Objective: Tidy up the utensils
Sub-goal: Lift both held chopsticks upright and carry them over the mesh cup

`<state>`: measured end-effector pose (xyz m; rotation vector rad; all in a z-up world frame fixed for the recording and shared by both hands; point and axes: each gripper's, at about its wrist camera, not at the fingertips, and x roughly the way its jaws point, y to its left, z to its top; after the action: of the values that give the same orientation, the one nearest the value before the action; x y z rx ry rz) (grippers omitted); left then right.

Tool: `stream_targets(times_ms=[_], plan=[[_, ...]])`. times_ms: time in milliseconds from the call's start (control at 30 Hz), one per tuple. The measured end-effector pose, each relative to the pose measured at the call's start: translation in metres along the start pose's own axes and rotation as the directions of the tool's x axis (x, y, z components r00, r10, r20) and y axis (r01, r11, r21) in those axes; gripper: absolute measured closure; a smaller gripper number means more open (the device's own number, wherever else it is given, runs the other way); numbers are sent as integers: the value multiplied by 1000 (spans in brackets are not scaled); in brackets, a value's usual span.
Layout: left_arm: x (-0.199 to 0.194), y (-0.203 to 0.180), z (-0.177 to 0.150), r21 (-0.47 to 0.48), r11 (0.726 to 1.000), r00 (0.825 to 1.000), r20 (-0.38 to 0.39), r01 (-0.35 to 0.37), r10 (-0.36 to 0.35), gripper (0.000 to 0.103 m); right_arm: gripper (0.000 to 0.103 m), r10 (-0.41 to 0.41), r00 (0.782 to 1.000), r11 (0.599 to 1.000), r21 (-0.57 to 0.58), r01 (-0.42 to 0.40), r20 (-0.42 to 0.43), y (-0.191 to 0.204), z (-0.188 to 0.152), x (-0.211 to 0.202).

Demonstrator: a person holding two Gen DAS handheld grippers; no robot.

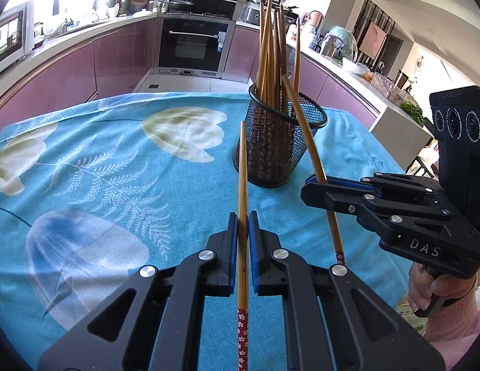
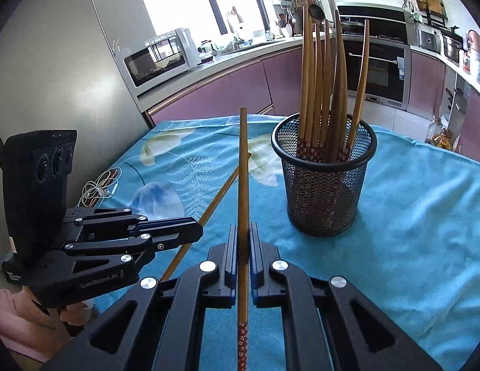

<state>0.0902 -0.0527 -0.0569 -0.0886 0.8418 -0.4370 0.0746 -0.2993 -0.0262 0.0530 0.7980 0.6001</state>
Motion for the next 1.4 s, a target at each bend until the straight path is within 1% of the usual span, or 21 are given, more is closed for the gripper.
stream_targets(times_ms=[333, 767, 1400], plan=[[-23, -2, 4, -3, 999, 999, 39, 37, -37, 95, 97, -8, 998, 1000, 1, 8, 64, 0, 7, -21], [-40, -10, 11, 12, 999, 996, 78, 47, -48, 95, 97, -18, 991, 1000, -4, 18, 132, -2, 16, -40], [-63, -18, 32, 30, 997, 986, 145, 74, -78, 95, 97, -44, 979, 999, -17, 48, 199, -7, 34, -63]])
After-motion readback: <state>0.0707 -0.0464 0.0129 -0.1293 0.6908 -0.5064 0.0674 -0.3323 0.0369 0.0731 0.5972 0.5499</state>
